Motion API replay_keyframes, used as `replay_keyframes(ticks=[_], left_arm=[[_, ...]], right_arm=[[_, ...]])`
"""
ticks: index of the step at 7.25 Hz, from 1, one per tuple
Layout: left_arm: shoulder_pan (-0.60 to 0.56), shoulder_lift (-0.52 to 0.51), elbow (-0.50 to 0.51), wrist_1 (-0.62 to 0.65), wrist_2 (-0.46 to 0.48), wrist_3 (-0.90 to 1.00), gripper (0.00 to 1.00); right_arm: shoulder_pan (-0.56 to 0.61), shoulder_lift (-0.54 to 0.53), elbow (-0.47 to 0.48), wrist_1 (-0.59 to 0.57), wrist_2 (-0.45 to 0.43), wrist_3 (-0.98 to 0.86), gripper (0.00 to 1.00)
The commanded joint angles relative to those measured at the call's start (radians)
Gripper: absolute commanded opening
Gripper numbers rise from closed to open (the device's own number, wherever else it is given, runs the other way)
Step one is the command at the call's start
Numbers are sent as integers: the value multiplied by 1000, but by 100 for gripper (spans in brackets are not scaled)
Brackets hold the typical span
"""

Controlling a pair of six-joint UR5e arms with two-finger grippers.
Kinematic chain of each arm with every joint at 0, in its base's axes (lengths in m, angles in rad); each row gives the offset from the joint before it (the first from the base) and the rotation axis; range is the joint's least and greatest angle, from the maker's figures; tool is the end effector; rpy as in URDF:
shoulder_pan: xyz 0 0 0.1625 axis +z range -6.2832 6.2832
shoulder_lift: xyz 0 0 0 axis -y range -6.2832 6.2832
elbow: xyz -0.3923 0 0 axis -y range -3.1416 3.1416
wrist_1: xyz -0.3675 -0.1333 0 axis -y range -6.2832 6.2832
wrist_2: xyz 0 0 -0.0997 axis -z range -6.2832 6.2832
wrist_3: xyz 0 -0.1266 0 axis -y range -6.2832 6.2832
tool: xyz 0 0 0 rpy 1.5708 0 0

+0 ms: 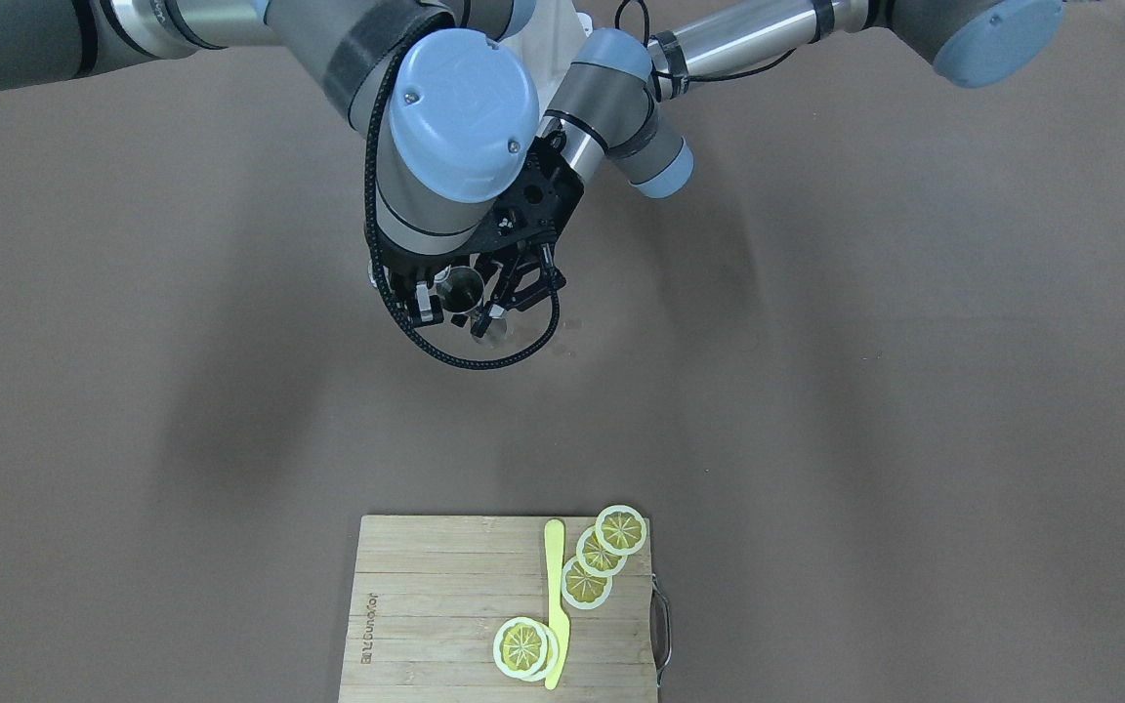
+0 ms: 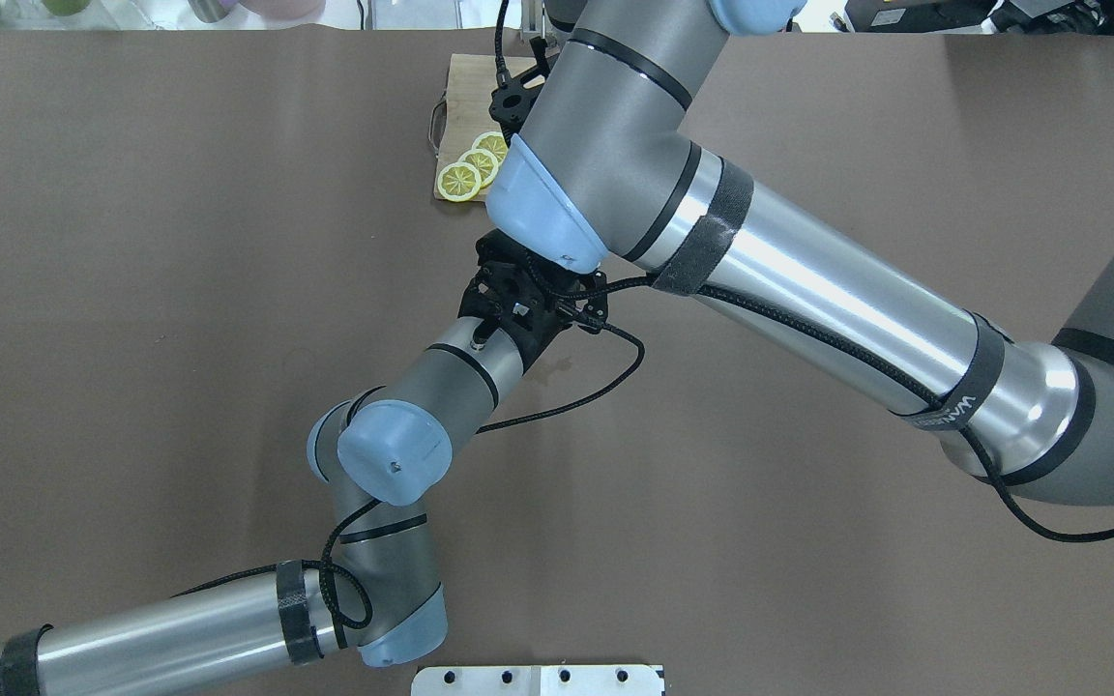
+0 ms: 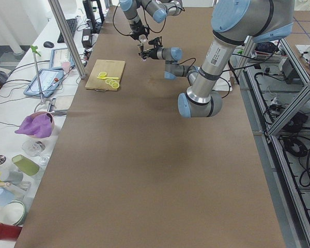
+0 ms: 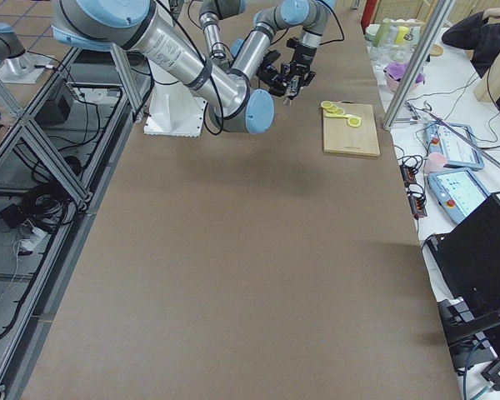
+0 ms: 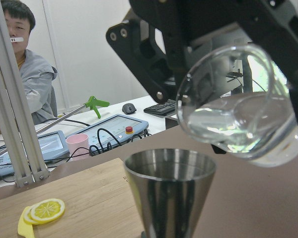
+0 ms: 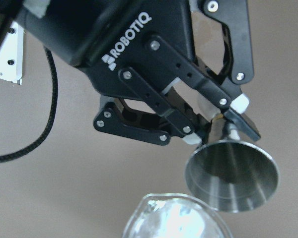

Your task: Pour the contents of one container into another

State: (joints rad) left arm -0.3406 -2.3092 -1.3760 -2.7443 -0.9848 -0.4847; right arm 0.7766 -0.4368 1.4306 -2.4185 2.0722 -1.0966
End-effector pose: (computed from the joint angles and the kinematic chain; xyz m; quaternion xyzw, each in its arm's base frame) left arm 0.5621 -0.4149 0.1485 0.6169 0.4244 0.0243 0.6623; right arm -0.4277 -0.5218 0.1158 0.1072 -0.2340 -0.7939 0.5509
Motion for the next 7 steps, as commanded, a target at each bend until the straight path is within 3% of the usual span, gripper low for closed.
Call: replay_keyframes(ticks=[1, 7], left_arm=[[0, 1, 2, 0, 0, 0, 0], [3, 1, 2, 0, 0, 0, 0]], right_arm=[[1, 6, 1, -24, -6, -5, 0], [4, 32, -15, -62, -29, -29, 0]])
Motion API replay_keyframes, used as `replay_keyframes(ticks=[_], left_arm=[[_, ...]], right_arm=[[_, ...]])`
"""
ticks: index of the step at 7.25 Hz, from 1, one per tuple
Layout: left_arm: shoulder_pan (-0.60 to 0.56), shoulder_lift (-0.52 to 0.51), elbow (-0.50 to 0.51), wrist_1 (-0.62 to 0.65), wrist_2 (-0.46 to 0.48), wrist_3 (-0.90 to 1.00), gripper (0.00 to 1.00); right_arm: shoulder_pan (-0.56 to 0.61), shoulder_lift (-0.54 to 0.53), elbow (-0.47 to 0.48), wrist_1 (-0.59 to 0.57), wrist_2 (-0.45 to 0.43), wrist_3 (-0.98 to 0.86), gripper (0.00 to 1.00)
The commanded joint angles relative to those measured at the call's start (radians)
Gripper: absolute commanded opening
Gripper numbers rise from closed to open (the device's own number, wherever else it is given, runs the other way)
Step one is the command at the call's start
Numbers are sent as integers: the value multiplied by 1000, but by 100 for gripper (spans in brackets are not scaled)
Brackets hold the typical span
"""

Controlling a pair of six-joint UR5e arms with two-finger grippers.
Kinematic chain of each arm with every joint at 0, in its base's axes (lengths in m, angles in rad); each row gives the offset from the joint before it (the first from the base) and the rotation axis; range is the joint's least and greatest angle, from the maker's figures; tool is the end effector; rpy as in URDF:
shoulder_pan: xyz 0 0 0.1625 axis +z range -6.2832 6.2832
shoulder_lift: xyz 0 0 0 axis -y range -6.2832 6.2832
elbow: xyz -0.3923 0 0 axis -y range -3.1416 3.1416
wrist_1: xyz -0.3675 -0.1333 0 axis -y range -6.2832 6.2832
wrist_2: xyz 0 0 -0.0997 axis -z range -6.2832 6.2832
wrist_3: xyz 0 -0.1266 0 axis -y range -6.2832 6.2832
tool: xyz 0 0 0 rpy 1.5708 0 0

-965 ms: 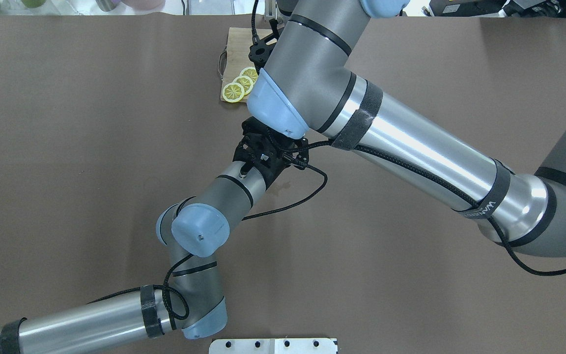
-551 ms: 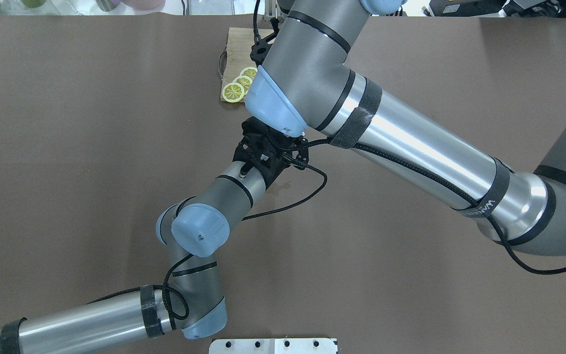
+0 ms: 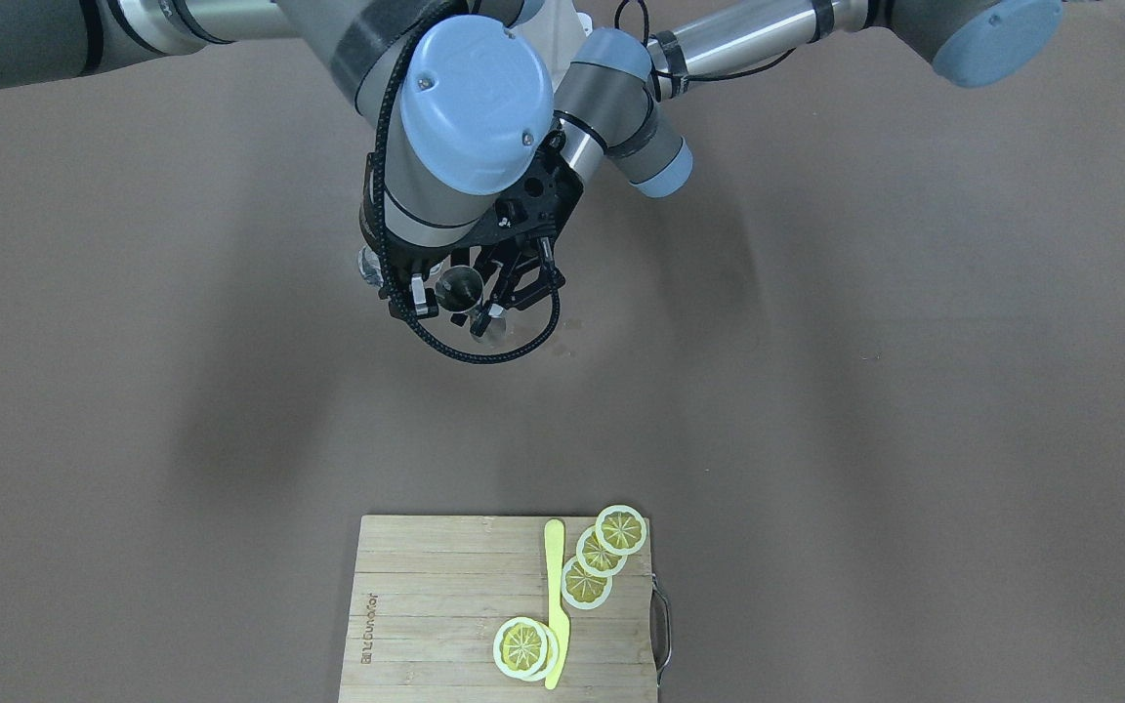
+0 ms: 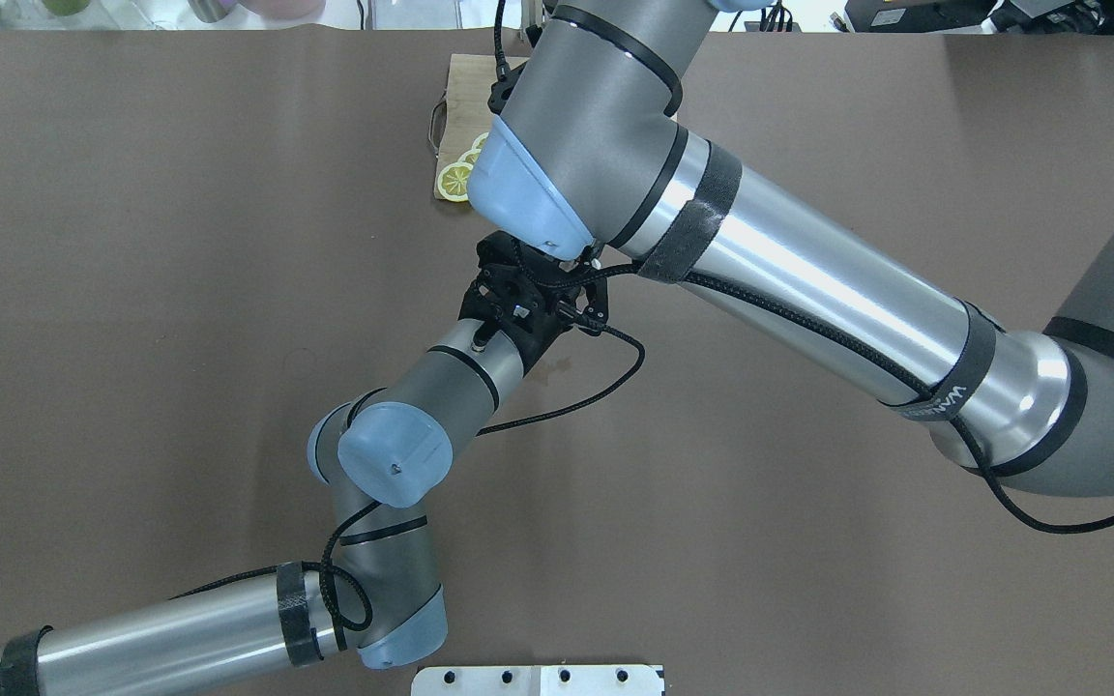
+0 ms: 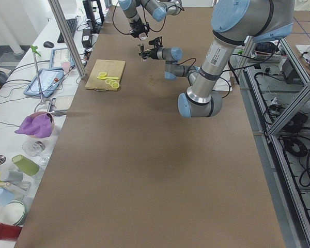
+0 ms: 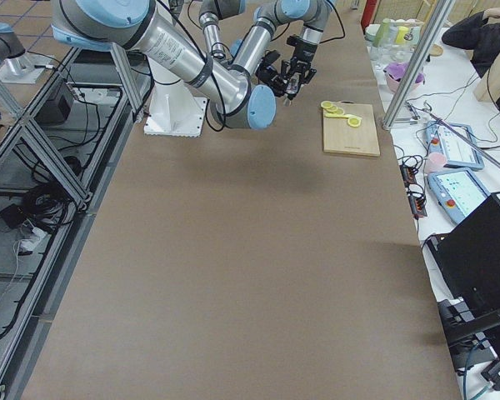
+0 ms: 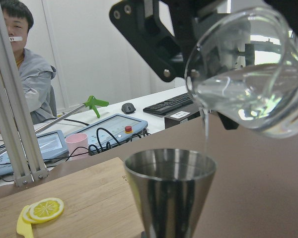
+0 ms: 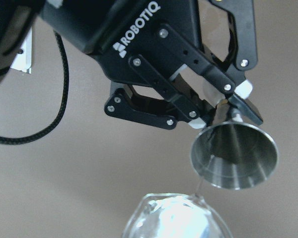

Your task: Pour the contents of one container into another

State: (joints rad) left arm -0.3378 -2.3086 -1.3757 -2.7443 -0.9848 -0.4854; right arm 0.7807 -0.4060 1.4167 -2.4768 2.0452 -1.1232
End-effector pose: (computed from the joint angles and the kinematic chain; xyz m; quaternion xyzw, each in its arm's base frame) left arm 0.5633 -0.4134 0.1491 0.6161 0.4252 0.0252 0.6626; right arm -0.4204 -0.5227 0.1077 0.0891 -0.2230 -0.8004 0.5493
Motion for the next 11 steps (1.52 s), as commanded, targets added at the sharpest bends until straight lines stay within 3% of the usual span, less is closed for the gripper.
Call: replay_keyframes(ticks=[1, 5, 7, 11], left_arm=[[0, 0, 0, 0, 0, -1, 0], [0, 0, 0, 0, 2, -1, 0], [0, 0, -2, 0, 2, -1, 0], [0, 0, 0, -2, 2, -4, 0]], right_arm=[[-1, 1, -4, -5, -3, -6, 0], [6, -11, 8, 24, 1, -7, 0], [23, -27, 19, 102, 18, 8, 0], [89, -152, 183, 186, 81, 10, 0]])
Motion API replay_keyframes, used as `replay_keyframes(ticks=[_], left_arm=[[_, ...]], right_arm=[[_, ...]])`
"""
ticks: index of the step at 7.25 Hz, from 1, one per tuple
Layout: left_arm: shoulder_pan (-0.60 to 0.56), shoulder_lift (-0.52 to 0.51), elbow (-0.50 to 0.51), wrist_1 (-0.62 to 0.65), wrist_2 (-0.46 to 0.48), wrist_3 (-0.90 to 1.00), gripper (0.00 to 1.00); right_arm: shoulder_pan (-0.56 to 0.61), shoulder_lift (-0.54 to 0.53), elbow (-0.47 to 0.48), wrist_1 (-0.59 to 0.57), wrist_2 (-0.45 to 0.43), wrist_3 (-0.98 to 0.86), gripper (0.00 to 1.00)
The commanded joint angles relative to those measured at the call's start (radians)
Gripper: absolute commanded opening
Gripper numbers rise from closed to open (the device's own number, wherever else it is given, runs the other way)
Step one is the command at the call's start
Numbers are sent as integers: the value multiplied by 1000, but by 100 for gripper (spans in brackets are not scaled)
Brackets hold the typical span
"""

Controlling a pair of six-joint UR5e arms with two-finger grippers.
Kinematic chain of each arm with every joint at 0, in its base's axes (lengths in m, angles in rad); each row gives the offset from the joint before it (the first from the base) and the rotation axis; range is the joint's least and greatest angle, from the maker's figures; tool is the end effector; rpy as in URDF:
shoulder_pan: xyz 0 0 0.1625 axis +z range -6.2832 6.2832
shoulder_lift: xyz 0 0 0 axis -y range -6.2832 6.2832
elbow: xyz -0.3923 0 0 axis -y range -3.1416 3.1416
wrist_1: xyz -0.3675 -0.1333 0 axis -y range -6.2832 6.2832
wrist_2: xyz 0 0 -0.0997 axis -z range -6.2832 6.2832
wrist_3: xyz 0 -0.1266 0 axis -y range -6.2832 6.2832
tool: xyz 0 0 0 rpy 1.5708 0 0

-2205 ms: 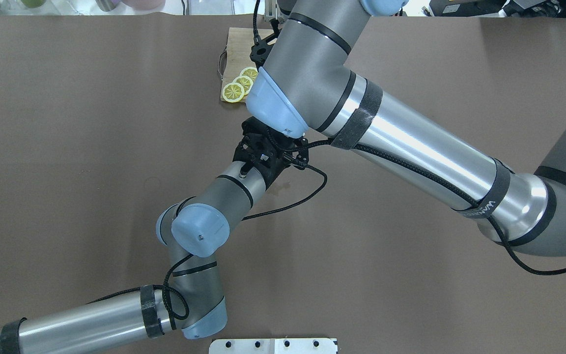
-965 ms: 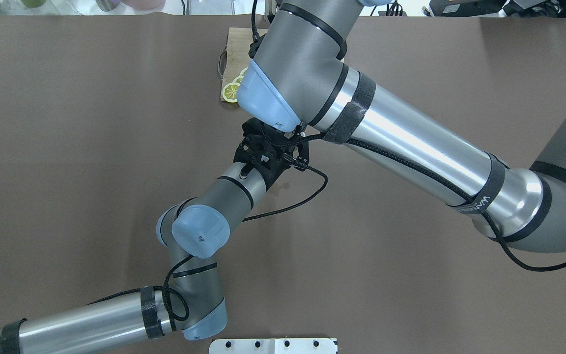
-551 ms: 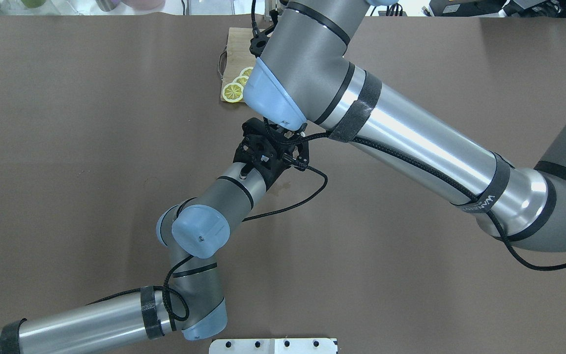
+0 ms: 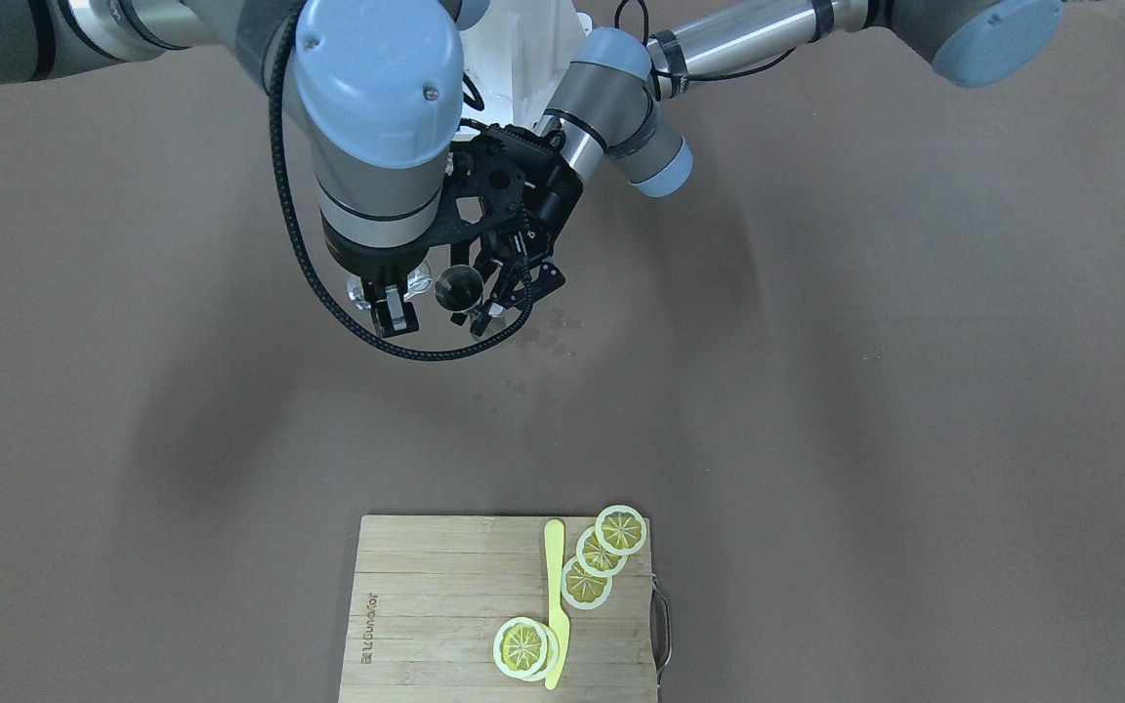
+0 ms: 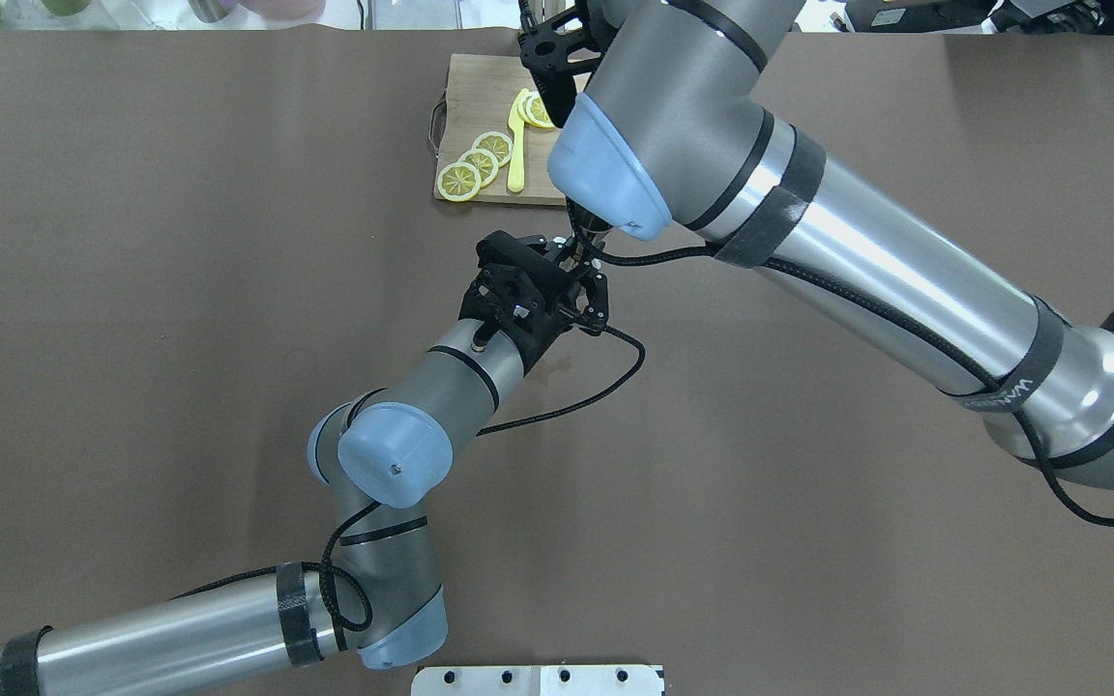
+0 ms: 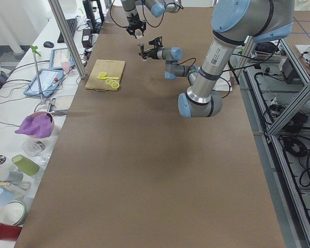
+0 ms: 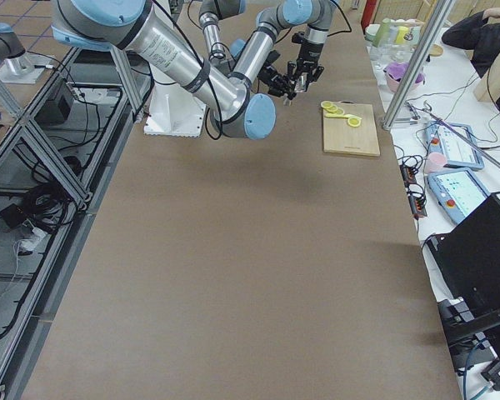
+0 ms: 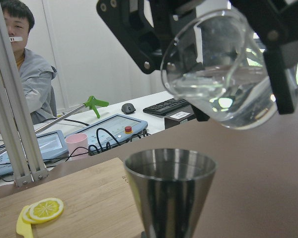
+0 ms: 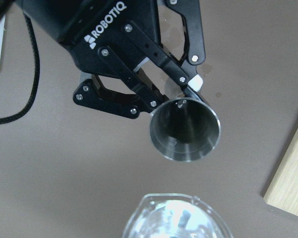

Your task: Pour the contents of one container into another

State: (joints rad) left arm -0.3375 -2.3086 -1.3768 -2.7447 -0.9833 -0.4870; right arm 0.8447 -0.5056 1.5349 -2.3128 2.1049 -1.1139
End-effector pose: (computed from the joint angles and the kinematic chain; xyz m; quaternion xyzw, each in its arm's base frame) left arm 0.5630 -0.4132 0.1486 0.6161 0.4259 0.0238 0.6622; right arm -0.3861 -0.5386 0.1138 0.1858 -0.2297 -0.7824 0.5483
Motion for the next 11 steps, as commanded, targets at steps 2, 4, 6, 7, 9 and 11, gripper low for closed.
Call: replay_keyframes(ticks=[2, 4, 6, 7, 9, 11], left_arm=[[0, 18, 2, -56, 3, -5, 0], [0, 61, 1, -118, 3, -5, 0], [-3, 64, -11, -122, 0, 2, 0], [-5, 75, -27, -113, -2, 4, 0], [-8, 139, -74, -121, -3, 4, 0], [-11, 214, -118, -128, -6, 4, 0]], right_arm=[[77, -178, 196, 88, 68, 2, 0], [112, -340, 333, 206, 115, 44, 0], [132, -463, 358, 387, 167, 90, 0], [132, -523, 358, 514, 173, 124, 0], [142, -603, 353, 666, 207, 132, 0], [172, -716, 352, 860, 265, 153, 0]])
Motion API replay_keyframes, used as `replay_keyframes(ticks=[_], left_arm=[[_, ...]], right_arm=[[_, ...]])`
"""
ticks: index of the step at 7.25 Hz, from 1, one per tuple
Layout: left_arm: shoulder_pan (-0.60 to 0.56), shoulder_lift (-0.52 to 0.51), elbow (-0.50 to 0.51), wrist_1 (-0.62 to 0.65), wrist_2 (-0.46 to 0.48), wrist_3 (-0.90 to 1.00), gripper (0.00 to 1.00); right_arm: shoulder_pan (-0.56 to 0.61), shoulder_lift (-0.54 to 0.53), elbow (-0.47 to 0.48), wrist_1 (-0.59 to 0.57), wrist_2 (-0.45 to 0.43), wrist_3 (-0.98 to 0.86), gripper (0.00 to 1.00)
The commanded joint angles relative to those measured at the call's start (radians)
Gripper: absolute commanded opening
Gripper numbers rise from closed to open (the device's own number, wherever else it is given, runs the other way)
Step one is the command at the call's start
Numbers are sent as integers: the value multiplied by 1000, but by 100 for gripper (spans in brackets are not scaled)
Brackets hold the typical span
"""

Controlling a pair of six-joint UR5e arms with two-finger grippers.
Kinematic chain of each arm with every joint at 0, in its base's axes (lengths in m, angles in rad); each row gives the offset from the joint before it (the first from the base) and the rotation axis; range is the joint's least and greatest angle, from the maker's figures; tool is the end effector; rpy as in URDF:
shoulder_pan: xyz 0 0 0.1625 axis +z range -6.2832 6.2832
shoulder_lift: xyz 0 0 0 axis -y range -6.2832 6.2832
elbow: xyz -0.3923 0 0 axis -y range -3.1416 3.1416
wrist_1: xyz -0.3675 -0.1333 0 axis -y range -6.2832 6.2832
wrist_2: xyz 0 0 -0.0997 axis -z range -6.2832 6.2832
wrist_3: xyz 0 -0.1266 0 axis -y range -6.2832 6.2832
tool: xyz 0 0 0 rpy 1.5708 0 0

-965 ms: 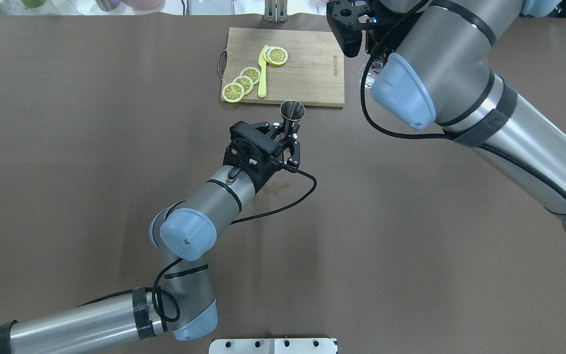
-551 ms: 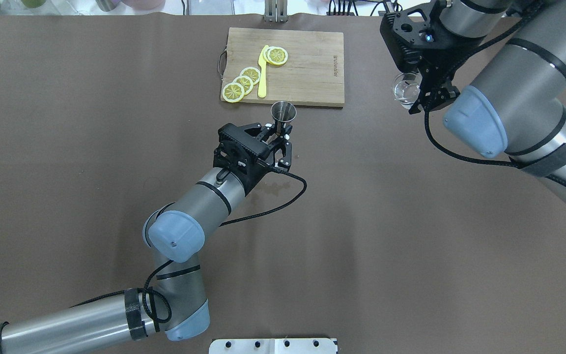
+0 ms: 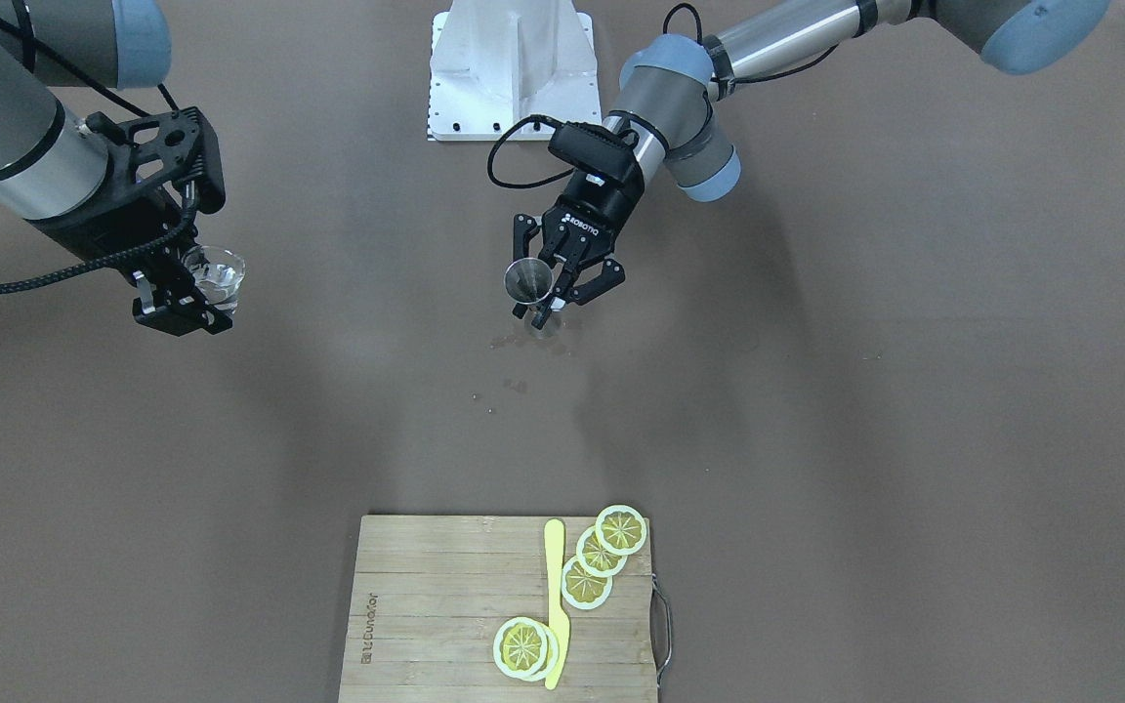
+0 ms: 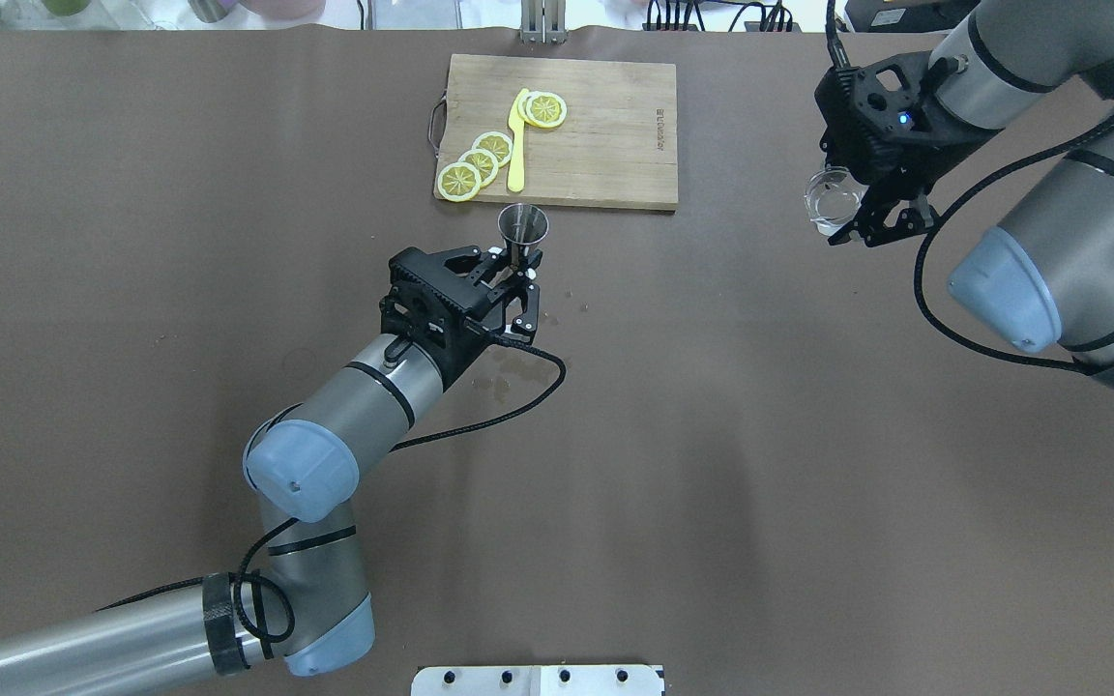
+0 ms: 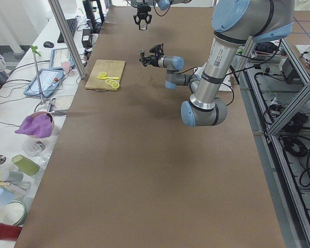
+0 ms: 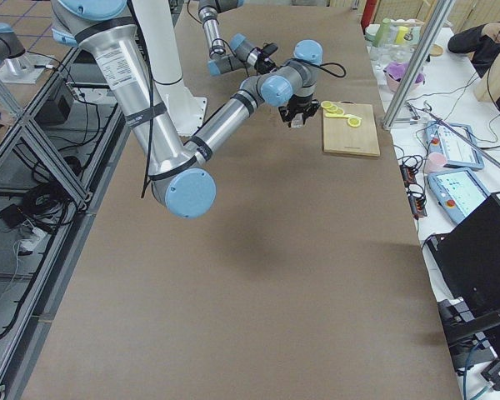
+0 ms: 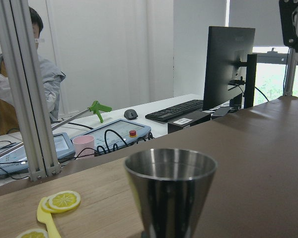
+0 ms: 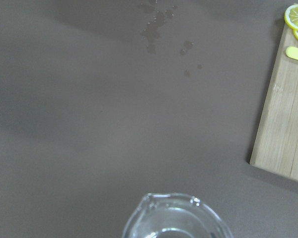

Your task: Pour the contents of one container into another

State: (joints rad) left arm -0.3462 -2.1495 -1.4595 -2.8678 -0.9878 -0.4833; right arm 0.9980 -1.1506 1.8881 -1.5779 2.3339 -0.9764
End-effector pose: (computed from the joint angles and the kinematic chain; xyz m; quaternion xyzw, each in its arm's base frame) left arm 0.5211 -0.4038 0.2072 0.6236 0.4376 0.0136 0.6477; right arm -0.2690 -0.5016 0.2752 0.3944 -0.2743 -0.7014 0.5266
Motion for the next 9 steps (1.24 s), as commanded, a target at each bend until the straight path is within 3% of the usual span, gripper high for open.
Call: replay_keyframes(ticks=[1, 3, 6, 9], left_arm=[[-17, 71, -42, -7, -3, 0, 0], [-22, 110, -50, -13, -6, 0, 0], [-65, 270, 14, -268, -43, -3, 0], [-140, 382, 33, -332, -89, -17, 0]], right_arm=[[33, -107, -4, 197, 59, 43, 0], [59, -174, -85, 409, 100, 121, 0], [79, -210, -314, 781, 125, 261, 0], [77, -221, -470, 1029, 125, 412, 0]])
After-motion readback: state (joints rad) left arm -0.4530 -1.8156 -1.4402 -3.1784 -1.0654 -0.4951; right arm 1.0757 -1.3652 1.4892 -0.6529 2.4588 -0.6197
